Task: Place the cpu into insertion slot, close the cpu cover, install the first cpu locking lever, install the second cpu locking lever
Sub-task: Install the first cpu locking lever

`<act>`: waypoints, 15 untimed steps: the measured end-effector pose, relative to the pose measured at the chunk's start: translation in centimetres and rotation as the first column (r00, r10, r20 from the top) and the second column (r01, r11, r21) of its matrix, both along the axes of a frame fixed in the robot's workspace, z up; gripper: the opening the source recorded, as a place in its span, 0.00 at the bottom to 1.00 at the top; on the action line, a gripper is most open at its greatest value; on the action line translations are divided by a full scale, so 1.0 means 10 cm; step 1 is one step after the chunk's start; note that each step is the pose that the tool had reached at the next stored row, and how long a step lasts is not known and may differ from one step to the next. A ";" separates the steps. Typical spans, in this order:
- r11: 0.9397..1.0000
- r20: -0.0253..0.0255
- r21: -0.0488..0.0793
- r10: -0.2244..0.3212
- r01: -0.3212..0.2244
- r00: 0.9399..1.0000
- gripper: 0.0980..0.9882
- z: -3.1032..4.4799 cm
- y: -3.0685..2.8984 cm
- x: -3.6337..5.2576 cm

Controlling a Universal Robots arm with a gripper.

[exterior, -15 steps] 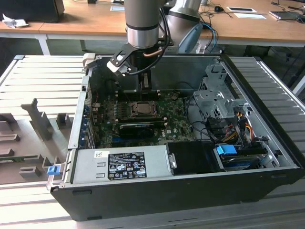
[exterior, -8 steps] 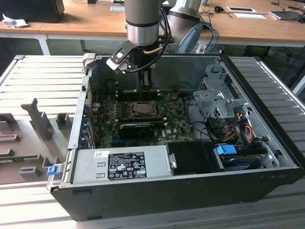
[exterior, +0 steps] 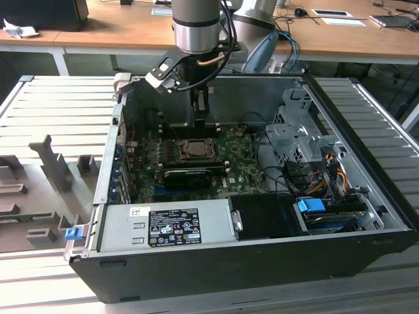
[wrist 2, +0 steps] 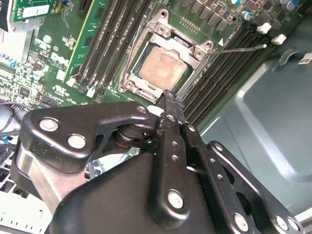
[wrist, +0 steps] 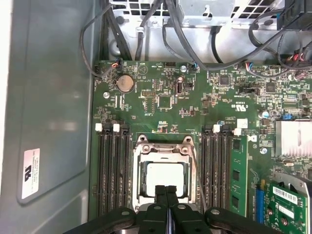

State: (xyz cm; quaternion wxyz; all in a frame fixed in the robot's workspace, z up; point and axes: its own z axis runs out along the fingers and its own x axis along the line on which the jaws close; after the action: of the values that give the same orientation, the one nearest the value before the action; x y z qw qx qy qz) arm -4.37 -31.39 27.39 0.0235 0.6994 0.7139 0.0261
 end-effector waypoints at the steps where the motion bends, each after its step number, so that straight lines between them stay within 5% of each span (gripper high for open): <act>1: 1.000 0.000 0.000 0.001 -0.001 1.000 0.01 0.004 0.000 0.000; 8: 0.996 0.000 -0.001 0.091 -0.091 0.996 0.01 0.005 0.000 0.000; 15: 0.978 0.000 -0.001 0.210 -0.210 0.978 0.01 0.004 0.000 0.000</act>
State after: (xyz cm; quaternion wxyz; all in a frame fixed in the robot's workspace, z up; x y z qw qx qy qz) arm -4.37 -31.39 27.43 0.0211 0.6202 0.7837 0.0280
